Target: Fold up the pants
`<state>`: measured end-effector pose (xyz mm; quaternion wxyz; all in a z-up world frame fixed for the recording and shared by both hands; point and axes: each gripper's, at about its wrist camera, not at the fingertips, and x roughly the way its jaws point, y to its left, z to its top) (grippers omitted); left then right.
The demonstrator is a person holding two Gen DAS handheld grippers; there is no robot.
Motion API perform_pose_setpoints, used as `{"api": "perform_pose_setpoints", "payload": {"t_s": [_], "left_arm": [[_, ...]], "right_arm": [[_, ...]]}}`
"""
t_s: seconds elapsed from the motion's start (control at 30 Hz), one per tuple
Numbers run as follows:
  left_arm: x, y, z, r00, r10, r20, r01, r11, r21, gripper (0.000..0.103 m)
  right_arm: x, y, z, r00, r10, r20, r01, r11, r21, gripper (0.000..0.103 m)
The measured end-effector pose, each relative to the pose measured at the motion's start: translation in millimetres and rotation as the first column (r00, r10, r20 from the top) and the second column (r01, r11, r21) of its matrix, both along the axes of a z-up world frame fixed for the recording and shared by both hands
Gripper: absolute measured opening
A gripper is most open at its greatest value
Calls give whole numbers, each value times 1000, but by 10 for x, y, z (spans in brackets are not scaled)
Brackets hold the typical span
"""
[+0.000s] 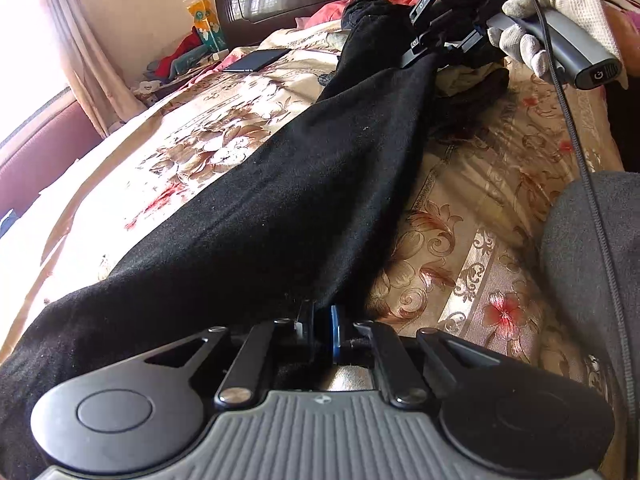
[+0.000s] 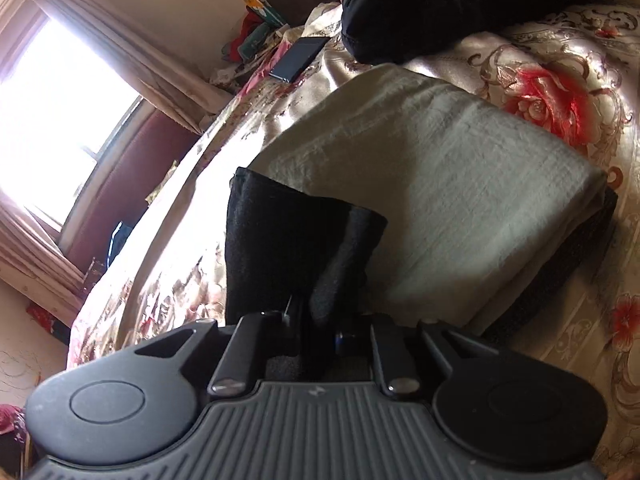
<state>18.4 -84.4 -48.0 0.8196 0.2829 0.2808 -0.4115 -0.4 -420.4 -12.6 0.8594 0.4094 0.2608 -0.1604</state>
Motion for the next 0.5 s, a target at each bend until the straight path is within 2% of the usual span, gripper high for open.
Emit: {"api": "perform_pose_setpoints", "payload": {"t_s": [0.03,0.1,0.13,0.2,0.27,0.33,0.4,0.43,0.5], "left_arm": [[-8,53,41,1000,8,-22,-8,1000,-7,23],[-34,240,139,997,40,-72,-42,999,-33,24],[-60,338,187,995,66,-71,-68,997,-36,25],[-137,591,322,990,135,-27,-136,990,-38,27],[-170,881,466,978,211,-2,-210,976,-50,28],[-178,1175,545,961,273,36,-272,962,-34,33],[-167,1453,540,944,322,70,-324,946,6,37],[-145,1611,512,933,350,80,-353,935,31,37],[-103,1875,446,907,410,94,-417,906,74,37]], "right_arm": [[-72,13,60,1000,-17,18,17,1000,4,27],[-244,18,176,997,-66,39,66,998,-6,28],[-339,56,255,996,-82,41,84,995,-53,28],[-507,271,449,997,-68,26,72,971,-229,28],[-568,603,582,1000,30,-1,-28,933,-360,28],[-505,993,615,980,196,-36,-194,898,-394,28],[-338,1438,556,918,393,-52,-383,848,-367,28],[-201,1741,488,853,518,-65,-507,793,-337,28],[-15,2244,384,745,661,-84,-645,684,-341,28]]}}
